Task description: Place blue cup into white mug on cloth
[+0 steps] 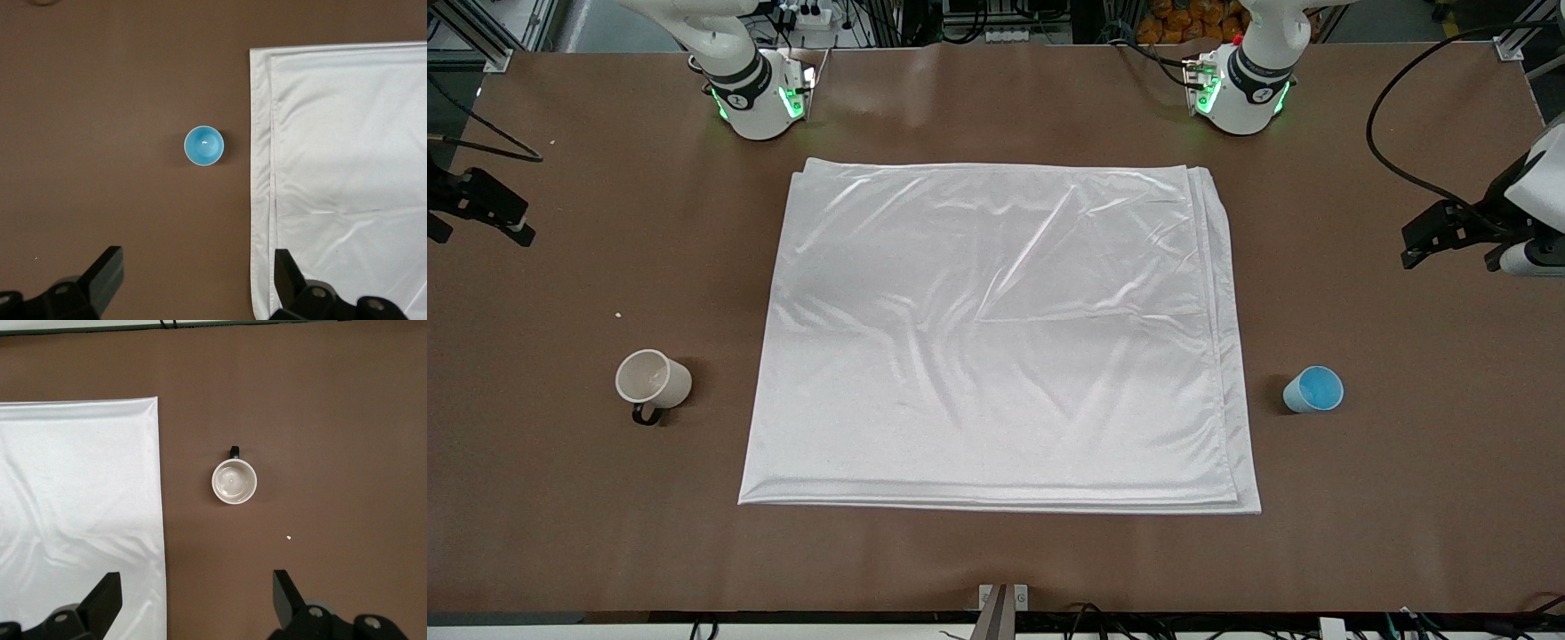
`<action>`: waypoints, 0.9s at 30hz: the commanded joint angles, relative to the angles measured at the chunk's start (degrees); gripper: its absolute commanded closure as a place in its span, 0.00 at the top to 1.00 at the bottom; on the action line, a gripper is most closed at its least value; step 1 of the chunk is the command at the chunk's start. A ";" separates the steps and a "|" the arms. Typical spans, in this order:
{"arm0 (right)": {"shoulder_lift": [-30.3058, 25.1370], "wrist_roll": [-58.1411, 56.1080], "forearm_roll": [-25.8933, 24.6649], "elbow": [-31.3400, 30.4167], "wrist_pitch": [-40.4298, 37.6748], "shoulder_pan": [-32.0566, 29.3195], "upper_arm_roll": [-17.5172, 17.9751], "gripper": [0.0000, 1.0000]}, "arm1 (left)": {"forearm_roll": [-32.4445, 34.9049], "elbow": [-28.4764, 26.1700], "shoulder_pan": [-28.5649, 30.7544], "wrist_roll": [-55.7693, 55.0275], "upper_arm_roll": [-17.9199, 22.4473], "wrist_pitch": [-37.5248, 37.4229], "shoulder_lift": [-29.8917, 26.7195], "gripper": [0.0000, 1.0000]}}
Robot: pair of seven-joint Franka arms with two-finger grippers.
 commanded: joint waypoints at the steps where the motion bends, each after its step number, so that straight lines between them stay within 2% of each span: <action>1: 0.69 -0.11 -0.25 1.54 -1.17 -0.30 0.20 1.00 | 0.26 1.27 0.42 -0.32 -0.20 -1.08 0.36 1.00; 15: 1.04 -0.02 -0.16 1.37 -1.17 -0.21 0.20 1.00 | 0.53 1.63 1.30 0.03 0.06 -0.91 1.85 1.00; 21: 3.06 -0.02 -0.07 1.28 -1.17 -0.21 0.20 1.00 | 1.05 1.71 1.30 0.03 -0.02 -0.12 4.92 1.00; 27: 6.92 0.60 0.02 1.45 -0.91 -0.82 0.20 1.00 | 1.05 1.19 3.06 0.03 -0.02 4.36 10.72 1.00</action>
